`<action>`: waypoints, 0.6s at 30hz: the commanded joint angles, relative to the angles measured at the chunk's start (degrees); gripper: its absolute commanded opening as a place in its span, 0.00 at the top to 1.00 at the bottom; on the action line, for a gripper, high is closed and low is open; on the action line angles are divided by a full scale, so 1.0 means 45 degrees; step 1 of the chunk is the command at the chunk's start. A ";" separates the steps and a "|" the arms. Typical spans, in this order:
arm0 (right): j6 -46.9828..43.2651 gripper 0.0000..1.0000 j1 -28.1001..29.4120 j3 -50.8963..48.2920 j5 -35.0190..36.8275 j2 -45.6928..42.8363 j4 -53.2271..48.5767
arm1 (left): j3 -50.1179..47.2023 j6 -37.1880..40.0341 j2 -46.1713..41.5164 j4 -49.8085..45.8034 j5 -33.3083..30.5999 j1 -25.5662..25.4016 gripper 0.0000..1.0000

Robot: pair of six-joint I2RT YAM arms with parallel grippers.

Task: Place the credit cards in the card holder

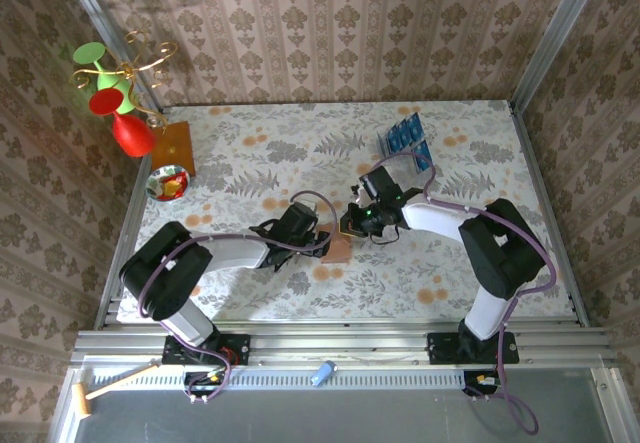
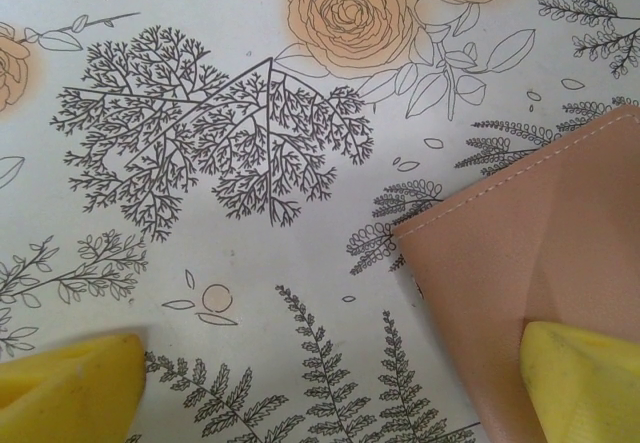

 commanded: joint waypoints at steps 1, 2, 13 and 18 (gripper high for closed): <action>-0.0262 1.00 0.0219 0.0406 0.0110 0.0463 -0.0351 | -0.0382 -0.0071 0.1039 -0.0331 0.0569 -0.0050 0.03; -0.0243 1.00 0.0270 0.0444 0.0109 0.0534 -0.0345 | -0.0370 -0.0060 0.1067 -0.0316 0.0559 -0.0043 0.03; -0.0155 1.00 0.0559 0.0491 0.0118 0.0882 -0.0287 | -0.0336 -0.0032 0.1108 -0.0305 0.0654 -0.0042 0.04; -0.0184 1.00 0.0561 0.0334 0.0204 0.0962 -0.0230 | -0.0300 -0.0020 0.1097 -0.0299 0.0677 -0.0055 0.04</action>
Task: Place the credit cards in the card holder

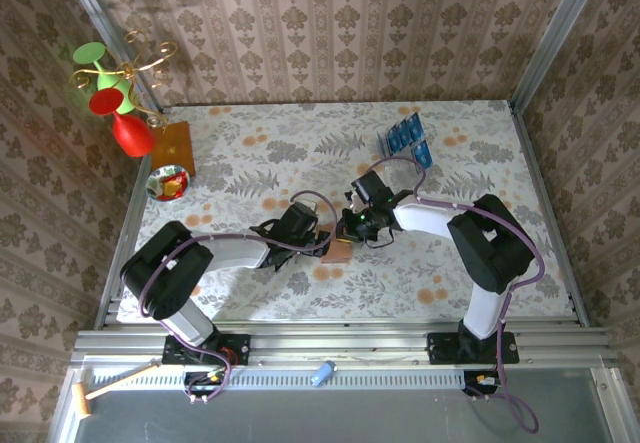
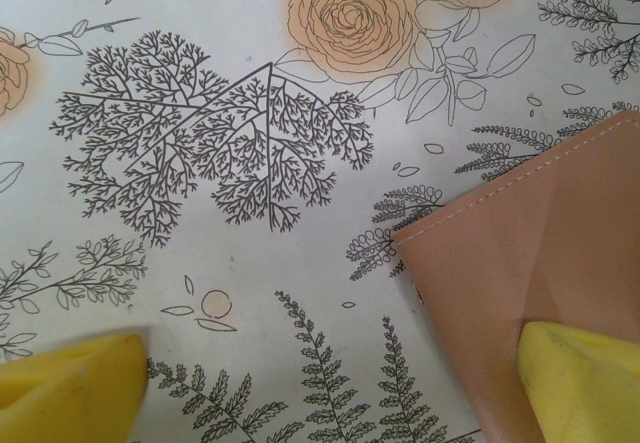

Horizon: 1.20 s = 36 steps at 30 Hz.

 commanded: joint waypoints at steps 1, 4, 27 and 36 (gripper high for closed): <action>-0.0173 1.00 0.0095 0.0091 0.0220 0.0260 -0.0161 | -0.0298 -0.0020 0.1041 -0.0399 0.0715 -0.0044 0.04; -0.0130 1.00 0.0095 -0.0097 0.0236 0.0301 -0.0020 | -0.0284 -0.0010 0.1046 -0.0413 0.0712 -0.0055 0.04; 0.0745 1.00 -0.0254 -0.2968 0.0631 0.0711 0.2083 | -0.0204 0.0036 0.0981 -0.0556 0.0725 0.0001 0.04; 0.0748 0.79 -0.0182 -0.1168 -0.0538 0.0279 0.2129 | 0.0125 0.0078 0.0527 -0.0873 0.0841 0.0248 0.04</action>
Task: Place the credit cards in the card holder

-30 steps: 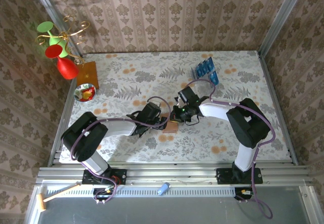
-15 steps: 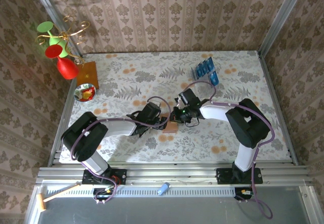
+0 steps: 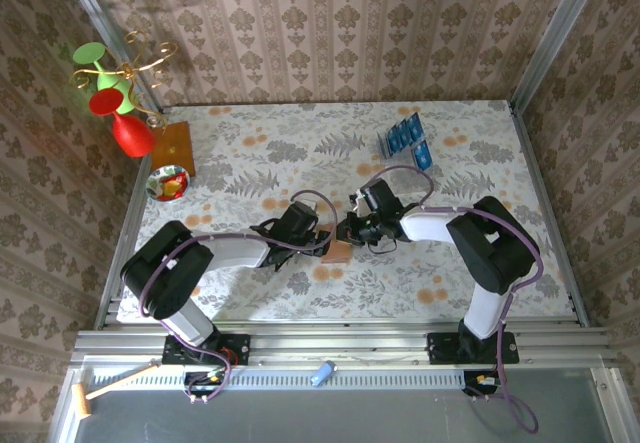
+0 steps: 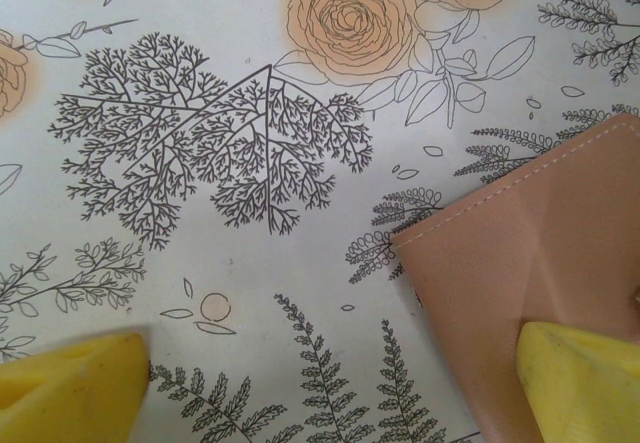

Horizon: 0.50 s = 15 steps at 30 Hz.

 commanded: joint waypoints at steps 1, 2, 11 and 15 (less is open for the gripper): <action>0.0015 0.70 0.0079 0.0951 0.0288 0.0250 -0.1346 | 0.0094 0.0084 0.0401 -0.0774 0.0801 0.0300 0.03; 0.0033 0.64 0.0074 0.1248 0.0274 0.0086 -0.1458 | 0.0148 0.0136 0.0276 -0.0812 0.0827 0.0385 0.03; 0.0093 0.07 -0.0451 0.2446 0.1202 -0.2444 -0.2725 | 0.0907 0.0766 -0.2278 -0.1827 0.0933 0.1769 0.00; -0.0084 0.00 -0.0880 0.1820 0.1935 -0.4206 -0.3294 | 0.0987 0.1038 -0.3639 -0.2423 0.0917 0.2423 0.00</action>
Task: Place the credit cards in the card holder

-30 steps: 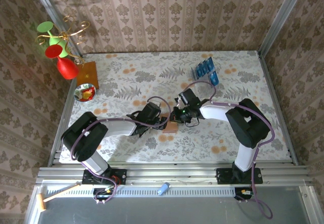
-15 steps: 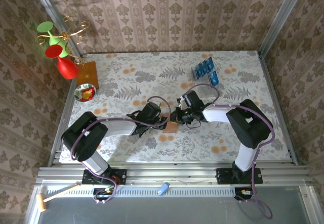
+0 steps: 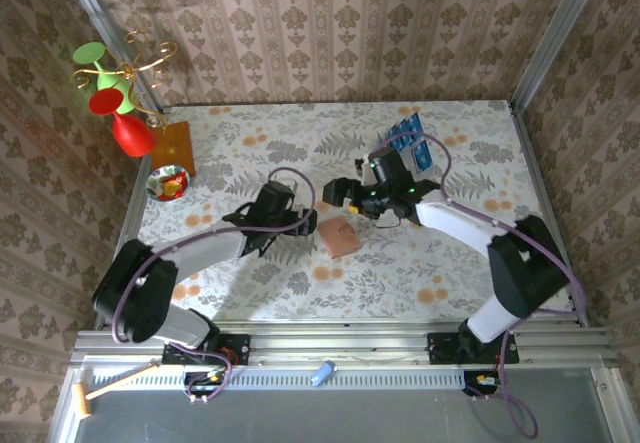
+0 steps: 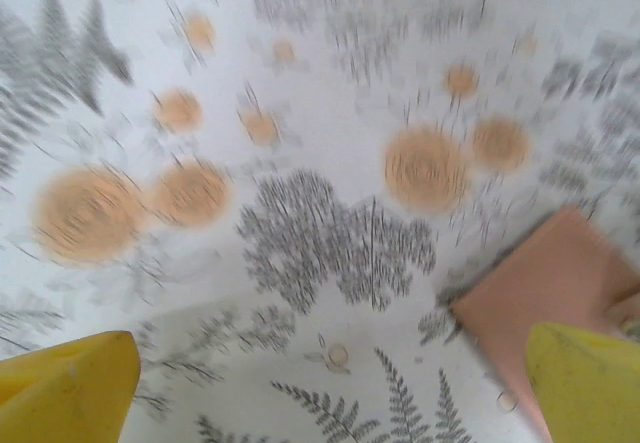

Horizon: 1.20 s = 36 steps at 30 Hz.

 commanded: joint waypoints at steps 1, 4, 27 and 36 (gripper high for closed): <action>-0.0217 0.00 -0.0405 -0.0424 0.1187 -0.1636 -0.1154 | 0.0299 0.0569 -0.1244 -0.0897 0.0083 0.0504 0.00; -0.0960 0.00 -0.0890 -0.0828 0.2694 -0.3310 -0.2413 | 0.0037 0.0661 -0.2370 -0.1167 0.0191 0.1251 0.00; -0.5872 0.00 -0.4255 -0.7205 1.5032 -0.5550 0.4396 | -0.4317 0.5052 -0.3435 0.5284 -0.1464 0.6905 0.00; -0.8368 0.00 -0.4962 -0.9162 1.1782 -0.3367 1.1506 | -0.4587 0.6044 -0.0772 0.9459 -0.0068 0.7381 0.00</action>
